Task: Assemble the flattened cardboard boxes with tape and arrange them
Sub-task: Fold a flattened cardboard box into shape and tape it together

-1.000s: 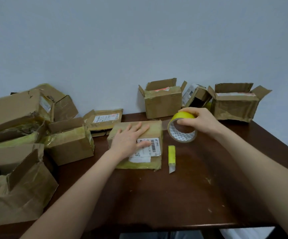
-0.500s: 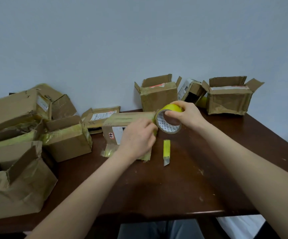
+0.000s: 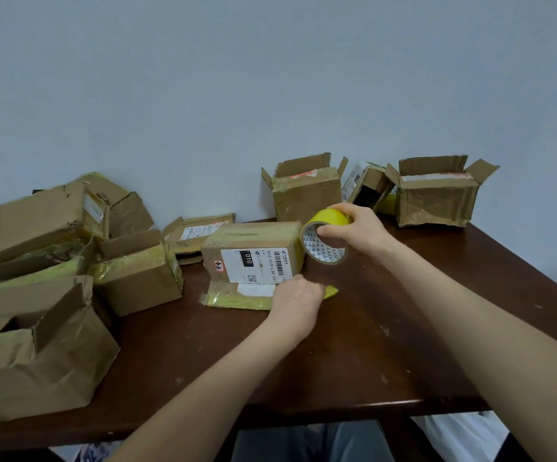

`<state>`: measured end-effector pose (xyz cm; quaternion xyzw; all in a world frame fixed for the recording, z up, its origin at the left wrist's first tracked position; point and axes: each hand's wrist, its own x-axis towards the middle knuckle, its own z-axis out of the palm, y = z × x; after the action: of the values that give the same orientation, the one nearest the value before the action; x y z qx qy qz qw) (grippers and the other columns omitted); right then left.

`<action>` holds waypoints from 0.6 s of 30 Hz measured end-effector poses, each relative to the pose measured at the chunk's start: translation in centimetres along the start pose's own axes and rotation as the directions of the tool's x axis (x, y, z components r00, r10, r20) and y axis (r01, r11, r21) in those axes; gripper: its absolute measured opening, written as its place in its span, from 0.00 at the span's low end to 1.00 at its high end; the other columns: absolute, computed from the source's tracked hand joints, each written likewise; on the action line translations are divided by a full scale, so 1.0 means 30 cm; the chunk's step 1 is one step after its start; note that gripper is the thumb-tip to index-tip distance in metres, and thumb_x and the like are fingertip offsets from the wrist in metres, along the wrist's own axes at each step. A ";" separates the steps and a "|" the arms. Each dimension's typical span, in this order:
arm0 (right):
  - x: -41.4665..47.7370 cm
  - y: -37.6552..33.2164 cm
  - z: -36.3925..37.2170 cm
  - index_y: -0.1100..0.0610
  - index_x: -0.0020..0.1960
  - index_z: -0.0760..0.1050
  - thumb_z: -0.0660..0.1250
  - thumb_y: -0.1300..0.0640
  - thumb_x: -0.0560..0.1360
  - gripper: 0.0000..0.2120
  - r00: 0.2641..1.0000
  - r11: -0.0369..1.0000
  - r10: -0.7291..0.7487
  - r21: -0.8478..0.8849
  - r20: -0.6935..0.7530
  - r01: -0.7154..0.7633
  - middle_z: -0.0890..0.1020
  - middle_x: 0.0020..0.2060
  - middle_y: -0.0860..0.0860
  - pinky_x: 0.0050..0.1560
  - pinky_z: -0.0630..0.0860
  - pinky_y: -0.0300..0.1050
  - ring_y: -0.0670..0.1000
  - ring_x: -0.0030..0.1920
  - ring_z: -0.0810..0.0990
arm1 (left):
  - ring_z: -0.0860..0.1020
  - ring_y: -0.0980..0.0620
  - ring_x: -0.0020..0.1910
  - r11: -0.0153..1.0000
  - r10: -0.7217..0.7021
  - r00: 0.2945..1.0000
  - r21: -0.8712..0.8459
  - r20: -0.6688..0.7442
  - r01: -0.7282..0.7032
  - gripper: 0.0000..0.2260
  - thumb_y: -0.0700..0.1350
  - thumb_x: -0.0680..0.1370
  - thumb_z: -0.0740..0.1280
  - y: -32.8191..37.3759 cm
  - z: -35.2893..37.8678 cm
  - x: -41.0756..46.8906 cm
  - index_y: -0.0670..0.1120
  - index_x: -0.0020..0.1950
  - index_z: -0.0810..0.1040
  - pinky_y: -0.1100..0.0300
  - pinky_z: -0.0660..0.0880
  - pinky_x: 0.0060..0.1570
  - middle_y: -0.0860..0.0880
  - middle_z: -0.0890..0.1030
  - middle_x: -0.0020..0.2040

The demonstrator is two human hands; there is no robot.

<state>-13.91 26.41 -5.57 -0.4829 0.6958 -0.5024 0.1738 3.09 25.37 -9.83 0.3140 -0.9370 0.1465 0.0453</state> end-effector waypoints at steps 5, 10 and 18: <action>-0.021 0.000 0.014 0.53 0.62 0.75 0.74 0.42 0.68 0.27 0.999 0.998 0.028 0.060 0.024 -0.030 0.79 0.53 0.50 0.49 0.77 0.44 0.49 0.51 0.78 | 0.75 0.45 0.55 0.986 0.048 0.996 -0.159 -0.077 -0.059 0.19 0.36 0.76 0.59 -0.043 0.024 -0.089 0.50 0.63 0.76 0.51 0.72 0.43 0.48 0.80 0.54; -0.029 -0.001 0.041 0.54 0.58 0.77 0.68 0.39 0.73 0.22 0.997 0.993 0.075 0.085 0.012 -0.076 0.80 0.52 0.51 0.48 0.72 0.43 0.49 0.51 0.78 | 0.77 0.50 0.28 0.963 0.095 0.964 -0.221 -0.247 -0.151 0.07 0.43 0.68 0.71 -0.086 0.055 -0.189 0.54 0.43 0.83 0.63 0.65 0.21 0.52 0.77 0.39; -0.027 -0.011 0.059 0.56 0.49 0.79 0.66 0.39 0.74 0.20 0.985 0.981 0.166 0.095 0.041 -0.169 0.80 0.46 0.51 0.49 0.71 0.45 0.50 0.49 0.78 | 0.79 0.54 0.41 0.804 -0.328 0.944 -0.534 -0.031 0.261 0.12 0.59 0.77 0.60 -0.141 0.038 -0.304 0.54 0.47 0.79 0.58 0.75 0.41 0.55 0.80 0.38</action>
<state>-12.06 26.15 -6.27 -0.4214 0.7055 -0.5118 0.2504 12.92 27.05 -11.49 0.4220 -0.8763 -0.1037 0.2082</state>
